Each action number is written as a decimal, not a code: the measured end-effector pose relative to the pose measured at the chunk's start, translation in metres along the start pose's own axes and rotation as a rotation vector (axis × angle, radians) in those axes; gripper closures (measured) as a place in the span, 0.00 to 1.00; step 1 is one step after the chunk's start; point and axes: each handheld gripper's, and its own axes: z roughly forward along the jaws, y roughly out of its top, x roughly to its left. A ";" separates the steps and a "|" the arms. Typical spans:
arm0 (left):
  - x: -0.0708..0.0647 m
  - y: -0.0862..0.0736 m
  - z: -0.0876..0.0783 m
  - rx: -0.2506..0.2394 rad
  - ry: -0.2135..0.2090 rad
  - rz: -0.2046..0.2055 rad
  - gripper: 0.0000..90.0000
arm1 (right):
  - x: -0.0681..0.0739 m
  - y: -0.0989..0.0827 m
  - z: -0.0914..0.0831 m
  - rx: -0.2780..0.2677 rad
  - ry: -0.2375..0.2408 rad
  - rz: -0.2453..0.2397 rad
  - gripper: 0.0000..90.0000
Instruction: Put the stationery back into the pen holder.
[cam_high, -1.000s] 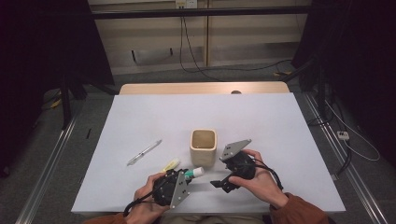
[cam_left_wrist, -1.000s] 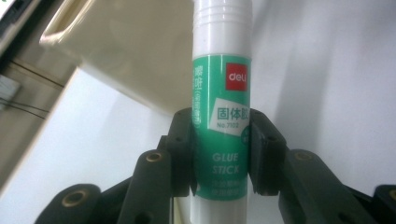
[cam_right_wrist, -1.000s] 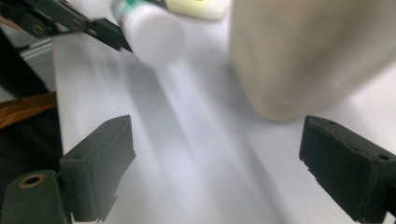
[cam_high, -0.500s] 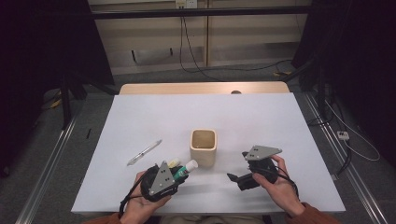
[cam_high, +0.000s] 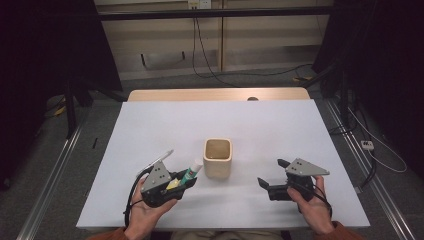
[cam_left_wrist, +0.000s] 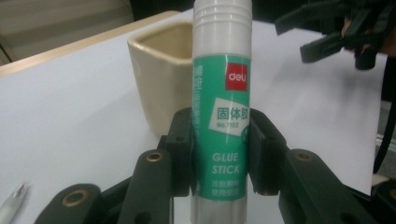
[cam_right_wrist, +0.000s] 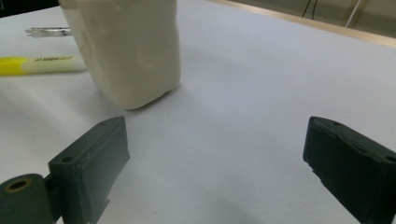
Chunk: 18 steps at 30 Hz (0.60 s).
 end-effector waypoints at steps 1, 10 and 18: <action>0.000 0.002 0.000 -0.011 -0.003 -0.010 0.73 | -0.001 -0.001 -0.001 -0.009 -0.011 0.000 0.07; 0.006 0.025 -0.005 -0.085 0.032 -0.023 0.73 | -0.013 -0.012 -0.014 -0.040 -0.061 0.029 0.06; 0.018 0.040 0.002 -0.146 0.042 -0.075 0.73 | -0.015 -0.020 -0.015 -0.040 -0.062 0.043 0.05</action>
